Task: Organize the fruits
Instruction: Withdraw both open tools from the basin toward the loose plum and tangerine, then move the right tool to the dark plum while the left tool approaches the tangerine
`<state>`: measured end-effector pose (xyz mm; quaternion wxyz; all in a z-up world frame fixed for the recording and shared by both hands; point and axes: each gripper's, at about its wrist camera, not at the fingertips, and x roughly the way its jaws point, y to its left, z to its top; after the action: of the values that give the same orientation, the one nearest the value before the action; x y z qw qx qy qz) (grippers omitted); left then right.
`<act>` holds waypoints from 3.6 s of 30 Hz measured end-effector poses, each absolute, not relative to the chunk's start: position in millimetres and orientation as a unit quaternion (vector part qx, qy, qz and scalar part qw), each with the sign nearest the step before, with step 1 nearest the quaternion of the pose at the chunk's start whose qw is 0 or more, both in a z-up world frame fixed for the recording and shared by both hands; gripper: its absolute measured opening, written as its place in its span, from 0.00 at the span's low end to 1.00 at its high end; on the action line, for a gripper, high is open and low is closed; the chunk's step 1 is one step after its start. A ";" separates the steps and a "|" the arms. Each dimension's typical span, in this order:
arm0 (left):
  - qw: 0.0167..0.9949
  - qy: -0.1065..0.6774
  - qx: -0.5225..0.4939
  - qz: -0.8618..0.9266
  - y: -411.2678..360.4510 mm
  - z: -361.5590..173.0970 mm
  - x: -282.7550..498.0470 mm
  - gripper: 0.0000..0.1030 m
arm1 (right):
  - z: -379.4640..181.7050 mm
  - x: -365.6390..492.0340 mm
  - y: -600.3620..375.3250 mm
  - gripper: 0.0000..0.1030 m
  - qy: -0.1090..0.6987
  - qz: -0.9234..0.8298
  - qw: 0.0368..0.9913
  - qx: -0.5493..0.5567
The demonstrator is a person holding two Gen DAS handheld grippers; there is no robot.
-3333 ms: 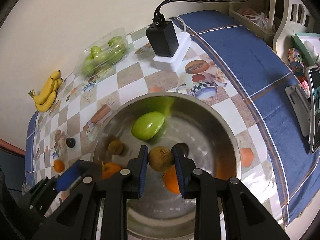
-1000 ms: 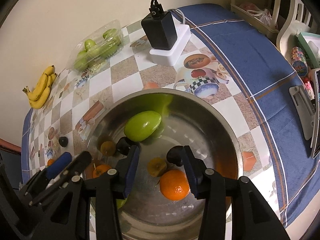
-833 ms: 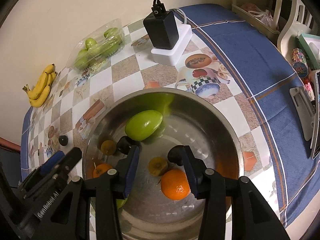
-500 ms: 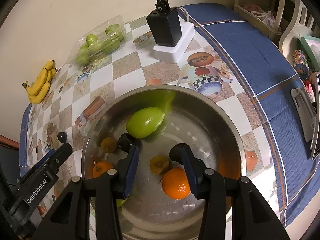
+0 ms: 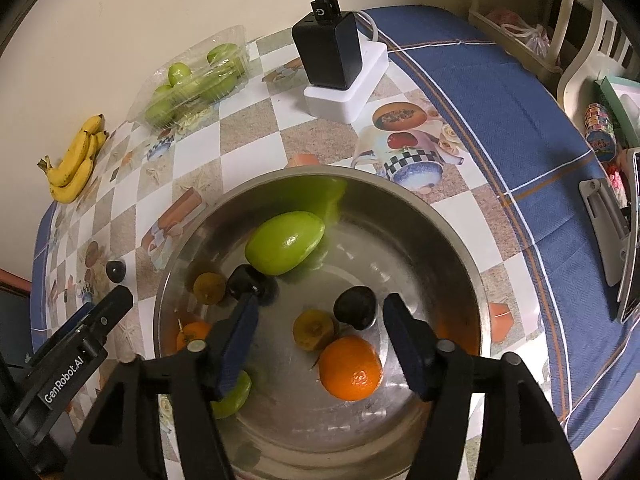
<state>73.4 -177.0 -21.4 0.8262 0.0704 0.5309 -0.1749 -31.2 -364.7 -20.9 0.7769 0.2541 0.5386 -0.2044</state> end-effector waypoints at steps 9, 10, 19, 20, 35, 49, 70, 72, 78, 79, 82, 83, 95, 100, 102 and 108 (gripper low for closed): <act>0.831 0.529 0.082 -0.152 -171.6 -26.1 75.9 0.99 | -22.7 -30.6 -364.8 0.78 0.543 -0.210 0.776 0.243; 0.832 0.527 0.083 -0.151 -171.0 -25.9 75.9 1.00 | -23.2 -30.7 -365.1 0.78 0.544 -0.211 0.775 0.241; 0.835 0.527 0.078 -0.138 -164.0 -27.2 78.0 1.00 | -24.0 -30.0 -363.7 0.99 0.541 -0.215 0.780 0.228; 0.836 0.526 0.079 -0.138 -163.6 -27.1 77.9 1.00 | -24.3 -29.8 -363.4 0.99 0.542 -0.215 0.780 0.226; 0.839 0.513 0.091 -0.158 -156.4 -15.7 73.7 1.00 | -20.7 -32.5 -357.5 0.99 0.536 -0.218 0.783 0.228; 0.829 0.529 0.092 -0.160 -119.2 -13.2 87.2 1.00 | -15.9 -15.8 -318.2 0.99 0.547 -0.174 0.792 0.207; 0.831 0.549 0.023 -0.087 -11.4 -13.0 128.4 1.00 | -14.8 40.8 -221.5 0.99 0.566 -0.083 0.803 0.167; 0.832 0.548 0.019 -0.082 -6.1 -12.8 130.1 1.00 | -15.6 45.6 -212.8 0.99 0.566 -0.076 0.805 0.164; 0.830 0.553 0.006 -0.074 6.2 -16.2 134.9 1.00 | -24.4 57.8 -192.2 0.99 0.573 -0.058 0.803 0.153; 0.828 0.555 0.004 -0.073 7.7 -17.3 135.6 1.00 | -26.1 59.3 -190.0 0.99 0.575 -0.057 0.802 0.152; 0.825 0.560 0.000 -0.074 10.2 -21.1 137.5 1.00 | -29.0 63.5 -185.1 0.99 0.576 -0.054 0.802 0.148; 0.824 0.562 -0.001 -0.074 10.1 -22.0 137.8 1.00 | -29.4 64.4 -184.4 0.99 0.576 -0.054 0.802 0.147; 0.814 0.575 -0.027 -0.083 5.4 -35.2 141.2 0.99 | -23.4 77.9 -200.8 0.98 0.539 -0.064 0.821 0.176; 0.809 0.578 -0.022 -0.099 -3.9 -38.7 139.2 0.98 | -23.9 86.4 -208.0 0.94 0.532 -0.063 0.822 0.195; 0.808 0.579 -0.020 -0.103 -5.9 -39.2 139.3 0.95 | -23.6 90.7 -209.7 0.84 0.529 -0.060 0.823 0.198; 0.800 0.588 -0.011 -0.118 -17.0 -44.8 142.4 0.86 | -30.0 104.3 -210.3 0.69 0.532 -0.052 0.822 0.197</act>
<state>142.4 -17.0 -44.8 0.8001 -0.0110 0.5880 -0.1184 104.3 -210.3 -30.0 0.8217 0.1967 0.5324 -0.0525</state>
